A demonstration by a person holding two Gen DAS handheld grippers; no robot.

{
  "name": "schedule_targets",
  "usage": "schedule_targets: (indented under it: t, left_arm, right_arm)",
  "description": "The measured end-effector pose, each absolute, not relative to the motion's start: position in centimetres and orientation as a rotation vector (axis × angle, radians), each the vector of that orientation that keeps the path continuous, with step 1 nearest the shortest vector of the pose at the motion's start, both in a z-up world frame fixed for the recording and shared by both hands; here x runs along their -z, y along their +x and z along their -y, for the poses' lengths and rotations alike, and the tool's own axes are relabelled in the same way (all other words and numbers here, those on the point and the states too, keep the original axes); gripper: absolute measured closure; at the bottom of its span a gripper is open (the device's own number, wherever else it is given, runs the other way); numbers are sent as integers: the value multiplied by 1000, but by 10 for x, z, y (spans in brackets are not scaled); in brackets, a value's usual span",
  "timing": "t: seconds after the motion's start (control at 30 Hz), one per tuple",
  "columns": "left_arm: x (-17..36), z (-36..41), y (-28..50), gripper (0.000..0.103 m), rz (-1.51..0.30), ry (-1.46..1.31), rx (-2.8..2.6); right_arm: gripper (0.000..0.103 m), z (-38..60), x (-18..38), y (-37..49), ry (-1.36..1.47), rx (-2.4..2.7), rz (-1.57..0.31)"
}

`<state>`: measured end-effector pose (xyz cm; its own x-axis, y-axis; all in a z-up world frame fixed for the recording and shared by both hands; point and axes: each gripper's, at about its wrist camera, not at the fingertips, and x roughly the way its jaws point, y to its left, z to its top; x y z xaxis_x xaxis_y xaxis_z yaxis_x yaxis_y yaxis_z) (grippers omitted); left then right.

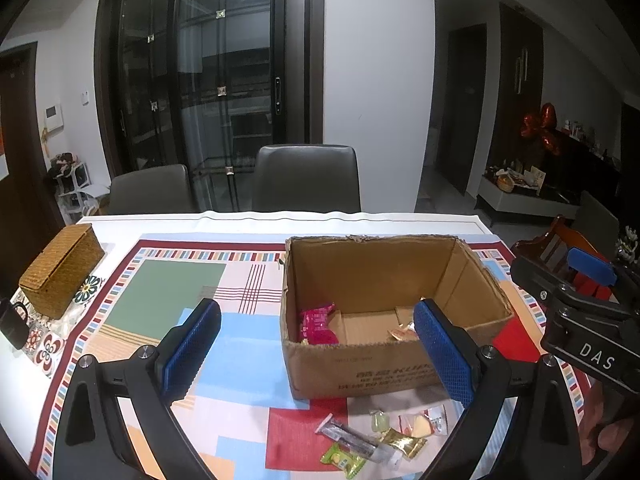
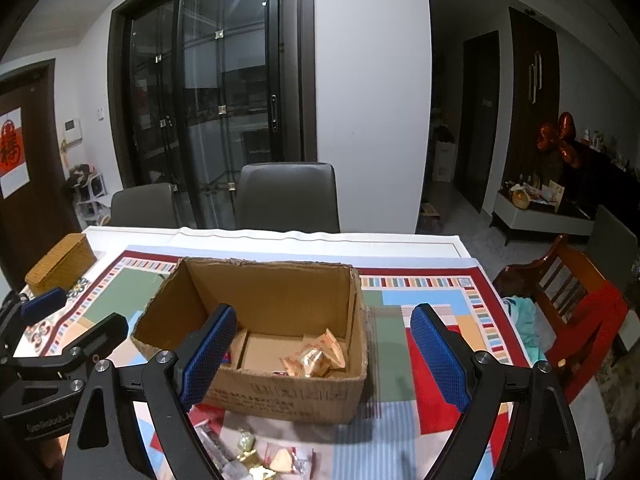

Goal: Organize snacks
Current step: 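Withdraw both open tools from the box back toward the remaining snacks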

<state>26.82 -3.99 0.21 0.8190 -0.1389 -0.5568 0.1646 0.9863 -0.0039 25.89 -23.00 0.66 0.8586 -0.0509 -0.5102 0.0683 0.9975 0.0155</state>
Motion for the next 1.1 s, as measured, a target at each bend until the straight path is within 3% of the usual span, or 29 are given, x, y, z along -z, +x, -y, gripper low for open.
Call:
schedule_targets:
  t: [1.1]
  left_arm:
    - [22,34,196,5,-603,63,172]
  right_arm:
    - [13,224,20,197,15,60,-564]
